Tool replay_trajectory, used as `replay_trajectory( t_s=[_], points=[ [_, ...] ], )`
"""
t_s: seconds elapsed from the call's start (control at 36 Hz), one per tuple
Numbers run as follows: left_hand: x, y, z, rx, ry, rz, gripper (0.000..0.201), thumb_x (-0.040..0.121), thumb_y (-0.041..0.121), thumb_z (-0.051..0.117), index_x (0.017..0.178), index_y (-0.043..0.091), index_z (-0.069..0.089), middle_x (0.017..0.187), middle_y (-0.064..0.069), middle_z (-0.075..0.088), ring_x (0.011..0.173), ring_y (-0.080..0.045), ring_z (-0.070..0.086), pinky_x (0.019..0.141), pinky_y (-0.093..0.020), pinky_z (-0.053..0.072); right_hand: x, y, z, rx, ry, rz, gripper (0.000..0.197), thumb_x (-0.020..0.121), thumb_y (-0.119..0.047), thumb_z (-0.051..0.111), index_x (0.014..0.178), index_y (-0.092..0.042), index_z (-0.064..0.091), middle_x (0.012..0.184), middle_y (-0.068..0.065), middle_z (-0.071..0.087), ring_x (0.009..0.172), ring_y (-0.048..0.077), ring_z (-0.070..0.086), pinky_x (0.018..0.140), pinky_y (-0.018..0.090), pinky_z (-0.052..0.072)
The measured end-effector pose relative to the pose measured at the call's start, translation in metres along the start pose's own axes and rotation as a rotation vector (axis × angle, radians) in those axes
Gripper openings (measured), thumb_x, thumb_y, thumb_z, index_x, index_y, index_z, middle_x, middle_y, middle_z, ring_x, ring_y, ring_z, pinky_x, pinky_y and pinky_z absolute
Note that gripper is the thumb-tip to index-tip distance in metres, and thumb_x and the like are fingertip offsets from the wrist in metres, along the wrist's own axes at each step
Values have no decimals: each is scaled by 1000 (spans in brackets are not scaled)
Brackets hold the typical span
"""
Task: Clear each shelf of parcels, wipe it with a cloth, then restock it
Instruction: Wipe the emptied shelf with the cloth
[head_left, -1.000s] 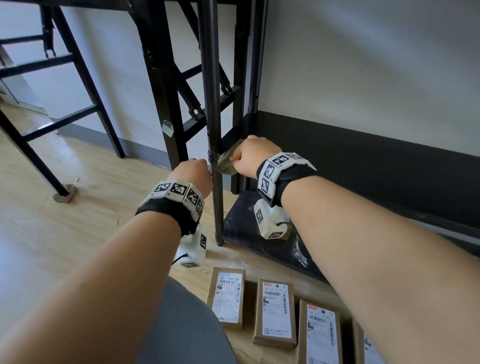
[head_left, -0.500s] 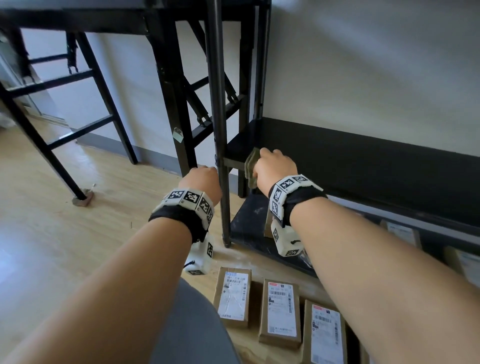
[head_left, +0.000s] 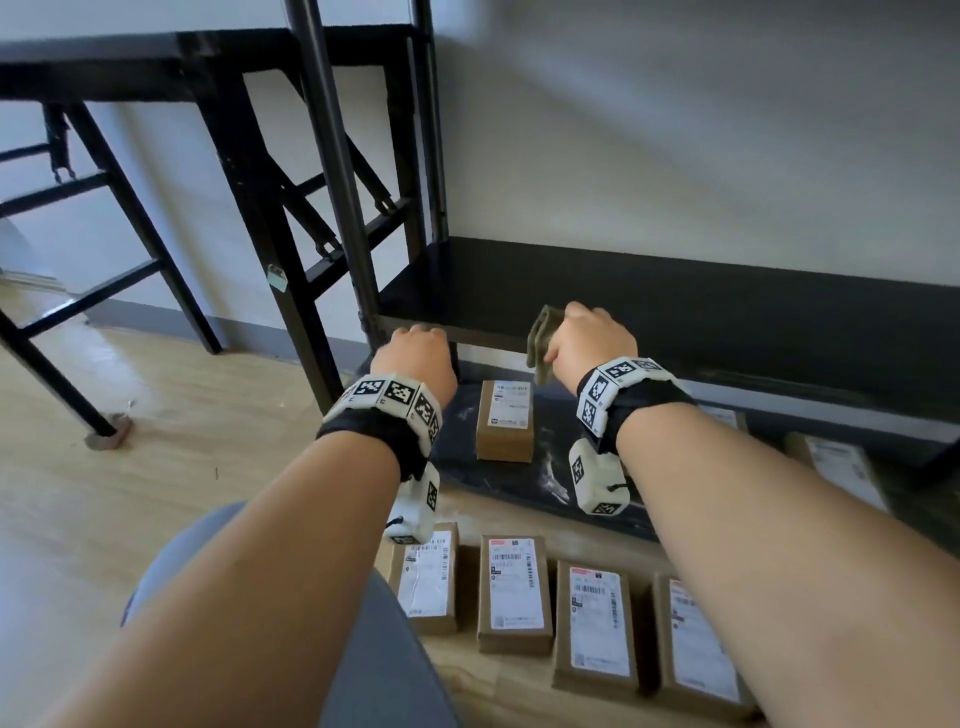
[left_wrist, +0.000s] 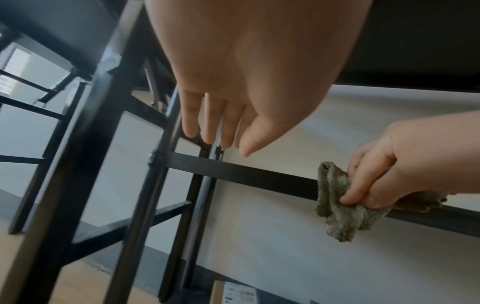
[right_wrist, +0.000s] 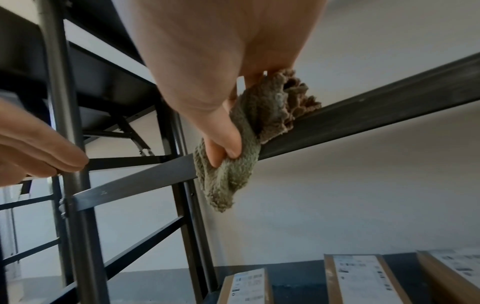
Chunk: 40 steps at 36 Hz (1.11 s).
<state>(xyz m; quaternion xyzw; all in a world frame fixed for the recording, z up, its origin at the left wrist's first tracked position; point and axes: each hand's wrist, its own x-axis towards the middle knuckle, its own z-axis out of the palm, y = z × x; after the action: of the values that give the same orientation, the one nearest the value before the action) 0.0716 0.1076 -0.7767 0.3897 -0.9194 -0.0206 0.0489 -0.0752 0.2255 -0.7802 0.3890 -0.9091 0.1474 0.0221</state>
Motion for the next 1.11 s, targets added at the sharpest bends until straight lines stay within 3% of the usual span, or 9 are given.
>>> replay_trajectory(
  t_s=[0.25,0.42,0.56,0.89,0.97,1.06,1.11],
  points=[
    [8,65,4,33,126,221,43,87,12,49,130,10,51,133,-6,49,125,-26,42,101,-40,40,-9,68,-5,-11,88,109,30,81,-26,69,107,-15,58,104,6,57,93,28,60,80,37,50],
    [15,105,7,14,112,320,45,86,12,50,131,10,50,135,-6,48,127,-26,40,104,-39,38,-13,113,-7,-27,143,175,24,79,-31,70,97,-20,61,97,1,56,88,22,58,72,34,49],
    [17,135,10,1,95,405,47,87,10,49,134,9,47,137,-6,47,129,-25,39,105,-38,35,-14,146,-7,-71,143,214,14,80,-35,62,90,-29,69,93,-6,54,86,16,54,68,31,46],
    [19,176,16,-44,92,496,45,88,9,47,133,8,47,139,-7,46,131,-25,37,107,-37,32,-42,228,-34,-81,192,489,13,78,-28,57,84,-22,67,92,-3,56,82,19,57,61,32,44],
    [19,178,18,-48,81,491,45,89,10,46,134,8,46,140,-6,45,132,-25,37,107,-38,31,-44,226,-41,-77,197,498,13,81,-28,60,88,-17,65,95,-1,56,82,21,56,63,32,43],
    [19,176,19,-60,77,471,45,90,10,45,135,8,46,141,-7,44,132,-25,36,108,-38,31,-48,210,-44,-70,232,505,17,84,-21,62,92,-13,49,95,5,52,81,26,54,66,33,42],
    [18,174,19,-66,73,462,46,90,10,46,135,8,45,141,-7,44,133,-25,36,109,-38,31,-48,197,-41,-76,258,464,17,85,-20,62,96,-14,51,96,7,54,83,28,58,67,33,42]
  ],
)
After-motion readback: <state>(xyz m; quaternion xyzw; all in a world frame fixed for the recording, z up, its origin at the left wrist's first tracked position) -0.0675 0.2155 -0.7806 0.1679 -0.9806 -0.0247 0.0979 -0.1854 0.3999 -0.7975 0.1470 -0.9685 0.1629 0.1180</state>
